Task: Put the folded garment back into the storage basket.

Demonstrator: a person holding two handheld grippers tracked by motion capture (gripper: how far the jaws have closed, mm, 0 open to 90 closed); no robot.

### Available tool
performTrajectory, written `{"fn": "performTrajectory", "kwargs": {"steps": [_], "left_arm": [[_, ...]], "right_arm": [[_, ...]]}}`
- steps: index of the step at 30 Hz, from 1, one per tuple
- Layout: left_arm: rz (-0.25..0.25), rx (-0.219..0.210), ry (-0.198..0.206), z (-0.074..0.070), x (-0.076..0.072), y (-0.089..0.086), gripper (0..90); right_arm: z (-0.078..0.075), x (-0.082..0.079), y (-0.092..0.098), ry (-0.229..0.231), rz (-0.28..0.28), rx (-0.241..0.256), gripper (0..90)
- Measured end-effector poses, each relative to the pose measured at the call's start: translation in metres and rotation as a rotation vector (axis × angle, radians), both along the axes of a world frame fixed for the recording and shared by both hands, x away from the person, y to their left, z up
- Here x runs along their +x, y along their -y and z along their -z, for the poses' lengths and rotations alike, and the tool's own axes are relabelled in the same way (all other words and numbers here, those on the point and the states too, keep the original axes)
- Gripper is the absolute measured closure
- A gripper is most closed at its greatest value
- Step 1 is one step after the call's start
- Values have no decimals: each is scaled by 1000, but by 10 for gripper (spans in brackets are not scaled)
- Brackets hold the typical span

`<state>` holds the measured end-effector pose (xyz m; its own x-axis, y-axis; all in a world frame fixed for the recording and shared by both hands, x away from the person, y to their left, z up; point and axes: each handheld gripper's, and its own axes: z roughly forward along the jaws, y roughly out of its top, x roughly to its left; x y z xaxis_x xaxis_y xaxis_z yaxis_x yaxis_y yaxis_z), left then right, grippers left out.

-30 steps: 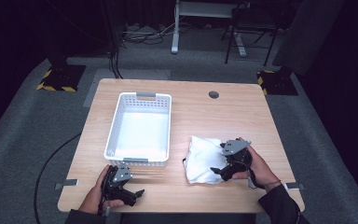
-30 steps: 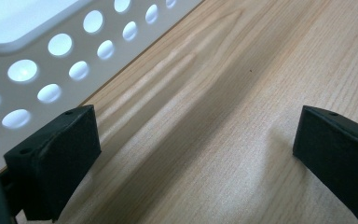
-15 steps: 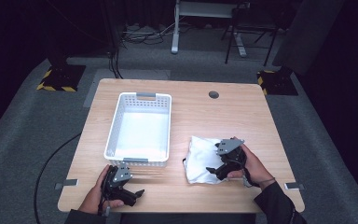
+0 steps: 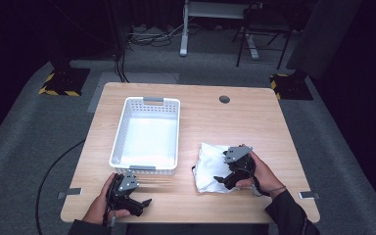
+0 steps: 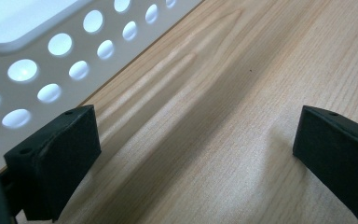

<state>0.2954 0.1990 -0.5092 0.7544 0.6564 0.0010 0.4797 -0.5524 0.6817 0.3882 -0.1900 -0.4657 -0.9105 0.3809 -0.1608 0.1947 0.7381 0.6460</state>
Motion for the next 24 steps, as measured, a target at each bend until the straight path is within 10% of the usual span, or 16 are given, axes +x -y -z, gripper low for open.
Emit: {"fn": "performTrajectory", "kwargs": {"steps": [24], "left_arm": [[1,0,0,0,0,0,5]], "right_arm": [[21,6,-8,-26,-11,-54,22]]}}
